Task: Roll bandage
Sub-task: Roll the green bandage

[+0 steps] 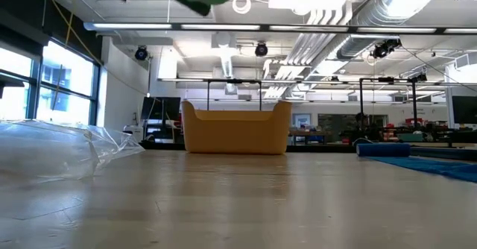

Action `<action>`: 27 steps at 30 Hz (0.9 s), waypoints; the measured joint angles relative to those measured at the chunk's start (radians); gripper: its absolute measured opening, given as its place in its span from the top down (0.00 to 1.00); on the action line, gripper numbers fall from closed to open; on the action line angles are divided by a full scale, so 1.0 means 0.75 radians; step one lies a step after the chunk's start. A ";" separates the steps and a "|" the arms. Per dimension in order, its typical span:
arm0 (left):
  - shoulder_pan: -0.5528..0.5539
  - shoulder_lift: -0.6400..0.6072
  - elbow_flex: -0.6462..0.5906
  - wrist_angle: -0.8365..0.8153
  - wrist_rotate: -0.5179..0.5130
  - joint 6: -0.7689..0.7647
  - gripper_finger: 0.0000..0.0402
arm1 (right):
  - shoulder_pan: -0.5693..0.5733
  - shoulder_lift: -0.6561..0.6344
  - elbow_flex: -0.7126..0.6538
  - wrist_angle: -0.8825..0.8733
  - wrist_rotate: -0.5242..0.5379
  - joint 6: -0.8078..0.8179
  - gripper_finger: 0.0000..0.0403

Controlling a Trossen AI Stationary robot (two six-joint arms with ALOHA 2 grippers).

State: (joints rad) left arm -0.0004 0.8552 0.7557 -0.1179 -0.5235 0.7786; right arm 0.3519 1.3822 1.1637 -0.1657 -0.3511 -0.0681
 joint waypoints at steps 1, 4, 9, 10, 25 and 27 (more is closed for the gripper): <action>0.018 0.011 -0.022 0.001 0.045 -0.016 1.00 | 0.030 -0.055 0.000 0.029 0.079 0.014 1.00; 0.044 0.059 -0.092 0.020 0.161 -0.058 1.00 | 0.104 -0.208 0.000 0.170 0.276 0.024 1.00; 0.028 0.182 -0.183 0.121 0.240 -0.147 1.00 | 0.118 -0.376 0.001 0.371 0.432 -0.029 1.00; 0.019 0.210 -0.198 0.162 0.252 -0.161 1.00 | 0.110 -0.400 0.001 0.396 0.455 -0.056 1.00; -0.270 0.714 -0.265 0.720 0.663 -0.639 1.00 | -0.477 -0.442 0.149 0.258 0.750 0.079 1.00; -0.346 0.742 -0.265 0.780 0.715 -0.728 1.00 | -0.612 -0.407 0.182 0.177 0.729 0.106 1.00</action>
State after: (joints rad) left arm -0.2603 1.4116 0.5571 0.4674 0.0129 0.2323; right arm -0.1069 1.0773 1.2999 -0.0328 0.1956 0.0114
